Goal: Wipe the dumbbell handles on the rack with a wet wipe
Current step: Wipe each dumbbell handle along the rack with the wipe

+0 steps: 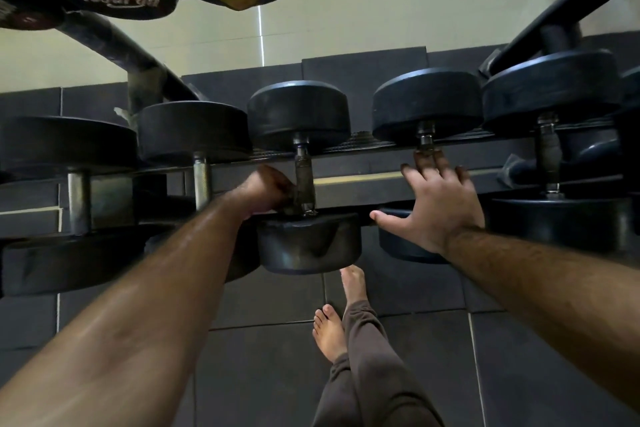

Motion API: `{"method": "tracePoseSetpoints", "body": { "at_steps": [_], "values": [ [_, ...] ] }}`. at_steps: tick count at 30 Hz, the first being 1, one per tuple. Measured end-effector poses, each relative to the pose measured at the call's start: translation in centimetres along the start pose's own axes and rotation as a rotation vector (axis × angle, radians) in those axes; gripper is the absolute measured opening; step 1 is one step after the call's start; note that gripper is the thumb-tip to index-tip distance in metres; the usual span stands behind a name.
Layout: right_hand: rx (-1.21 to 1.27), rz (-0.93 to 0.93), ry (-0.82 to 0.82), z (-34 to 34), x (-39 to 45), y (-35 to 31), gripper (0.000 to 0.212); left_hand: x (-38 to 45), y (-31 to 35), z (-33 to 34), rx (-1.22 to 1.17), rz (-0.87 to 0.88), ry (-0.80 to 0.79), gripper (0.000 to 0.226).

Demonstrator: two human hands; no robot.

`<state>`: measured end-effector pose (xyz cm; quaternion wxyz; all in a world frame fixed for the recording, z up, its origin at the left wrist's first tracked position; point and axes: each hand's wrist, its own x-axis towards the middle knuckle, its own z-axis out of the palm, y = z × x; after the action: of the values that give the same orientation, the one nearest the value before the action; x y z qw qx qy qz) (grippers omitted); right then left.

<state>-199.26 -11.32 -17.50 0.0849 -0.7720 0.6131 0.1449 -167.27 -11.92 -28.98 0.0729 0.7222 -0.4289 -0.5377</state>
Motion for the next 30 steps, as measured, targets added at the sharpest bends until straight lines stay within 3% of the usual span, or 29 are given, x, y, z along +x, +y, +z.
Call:
{"method": "tracePoseSetpoints", "body": {
  "at_steps": [3,4,7,10,12,14,15,17,20,22,25,28,30],
  "values": [
    [-0.003,-0.003,0.004,0.0,0.0,0.1,0.115,1.3,0.2,-0.4,-0.029,-0.101,0.382,0.012],
    [-0.002,-0.003,0.003,-0.1,0.0,0.1,0.114,1.3,0.9,0.1,-0.124,-0.089,0.415,0.016],
    [-0.005,-0.008,-0.003,-0.1,0.1,0.1,0.114,0.4,2.6,1.3,-0.411,0.066,0.059,0.022],
    [-0.007,-0.004,-0.006,0.0,0.2,0.2,0.113,-0.4,1.3,-0.2,-0.113,0.053,-0.315,0.040],
    [-0.016,-0.004,-0.019,0.1,0.3,0.2,0.113,0.5,0.6,-0.9,-0.115,0.017,-0.251,0.036],
    [-0.021,-0.006,-0.023,0.1,0.3,0.2,0.114,1.2,1.4,-0.4,-0.418,0.023,-0.006,0.032],
    [-0.020,-0.005,-0.023,0.1,0.3,0.1,0.114,1.4,2.3,0.2,-0.570,0.031,0.033,0.033],
    [-0.020,0.000,-0.028,0.0,0.3,0.1,0.114,1.2,2.7,1.4,-0.653,0.000,-0.075,0.039],
    [-0.021,-0.003,-0.031,-0.1,0.3,0.0,0.115,0.7,0.5,0.0,-0.323,-0.051,-0.370,0.042],
    [-0.021,-0.002,-0.038,0.1,0.4,0.1,0.115,1.0,-0.6,-1.6,-0.251,-0.067,-0.316,0.037],
    [-0.018,-0.003,-0.046,0.2,0.4,0.1,0.115,1.0,1.0,-1.4,-0.562,-0.020,-0.110,0.033],
    [-0.021,0.000,-0.053,0.0,0.3,0.0,0.115,0.4,2.3,1.0,-0.634,-0.043,-0.205,0.038],
    [-0.025,0.005,-0.050,0.0,0.4,0.1,0.116,-0.4,2.3,0.5,-0.351,-0.066,-0.345,0.036]
  ]
}}
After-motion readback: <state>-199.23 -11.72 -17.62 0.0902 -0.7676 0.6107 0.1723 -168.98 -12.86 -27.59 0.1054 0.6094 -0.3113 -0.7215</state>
